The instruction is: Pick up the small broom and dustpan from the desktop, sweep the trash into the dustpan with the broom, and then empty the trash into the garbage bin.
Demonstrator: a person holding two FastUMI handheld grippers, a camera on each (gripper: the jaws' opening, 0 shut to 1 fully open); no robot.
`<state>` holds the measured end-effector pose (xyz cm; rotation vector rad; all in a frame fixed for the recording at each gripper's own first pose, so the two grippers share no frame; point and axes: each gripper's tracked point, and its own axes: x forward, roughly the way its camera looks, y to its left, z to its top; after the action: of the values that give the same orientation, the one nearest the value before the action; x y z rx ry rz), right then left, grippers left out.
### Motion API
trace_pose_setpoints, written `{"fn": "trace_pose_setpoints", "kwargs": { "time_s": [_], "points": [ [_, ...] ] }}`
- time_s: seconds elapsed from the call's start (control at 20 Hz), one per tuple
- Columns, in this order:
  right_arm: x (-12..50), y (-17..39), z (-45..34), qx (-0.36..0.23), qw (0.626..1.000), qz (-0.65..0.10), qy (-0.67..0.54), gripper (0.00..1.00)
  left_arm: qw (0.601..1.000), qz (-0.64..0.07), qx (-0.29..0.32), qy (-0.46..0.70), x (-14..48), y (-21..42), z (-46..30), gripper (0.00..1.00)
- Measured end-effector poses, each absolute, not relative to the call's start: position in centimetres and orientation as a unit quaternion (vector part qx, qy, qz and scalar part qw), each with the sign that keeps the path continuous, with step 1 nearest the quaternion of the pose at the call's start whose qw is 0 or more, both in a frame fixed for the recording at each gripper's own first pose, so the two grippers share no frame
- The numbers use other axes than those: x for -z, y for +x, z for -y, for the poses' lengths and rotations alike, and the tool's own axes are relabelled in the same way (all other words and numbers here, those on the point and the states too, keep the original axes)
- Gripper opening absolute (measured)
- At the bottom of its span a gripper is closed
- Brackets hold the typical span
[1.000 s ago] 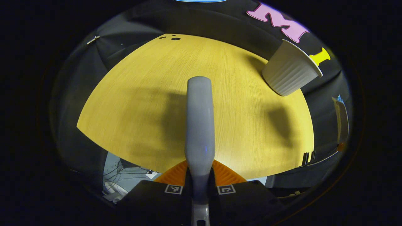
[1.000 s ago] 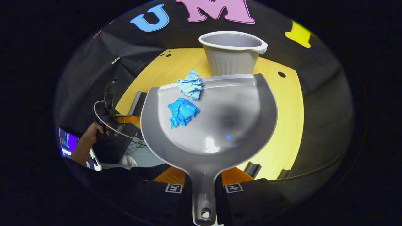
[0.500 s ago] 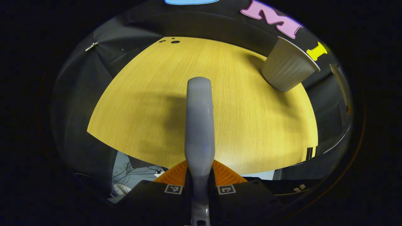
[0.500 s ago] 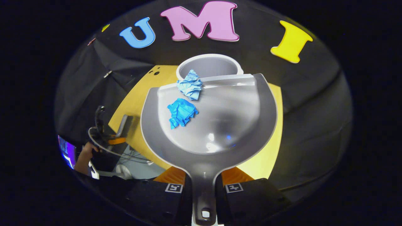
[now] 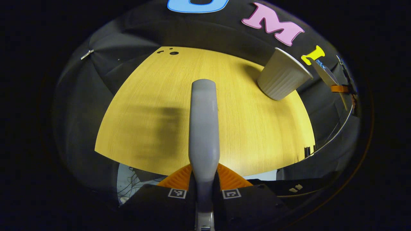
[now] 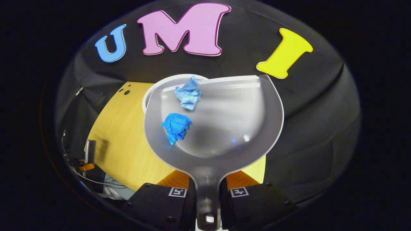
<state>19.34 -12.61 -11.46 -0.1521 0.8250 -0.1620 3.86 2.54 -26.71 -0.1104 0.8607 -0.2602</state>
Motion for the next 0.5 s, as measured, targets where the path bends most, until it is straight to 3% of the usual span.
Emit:
{"fn": "trace_pose_setpoints", "kwargs": {
  "time_s": [0.35,0.5],
  "points": [
    [10.3,25.7,14.0,0.167,0.911,-0.367,-0.088,0.34,0.905,-0.401,0.129,-0.060,26.0,6.5,-5.9,0.26],
    [10.2,27.2,14.5,0.193,0.898,-0.356,-0.175,0.34,0.907,-0.397,0.123,-0.063,25.8,7.5,-6.4,0.26]
  ]
}}
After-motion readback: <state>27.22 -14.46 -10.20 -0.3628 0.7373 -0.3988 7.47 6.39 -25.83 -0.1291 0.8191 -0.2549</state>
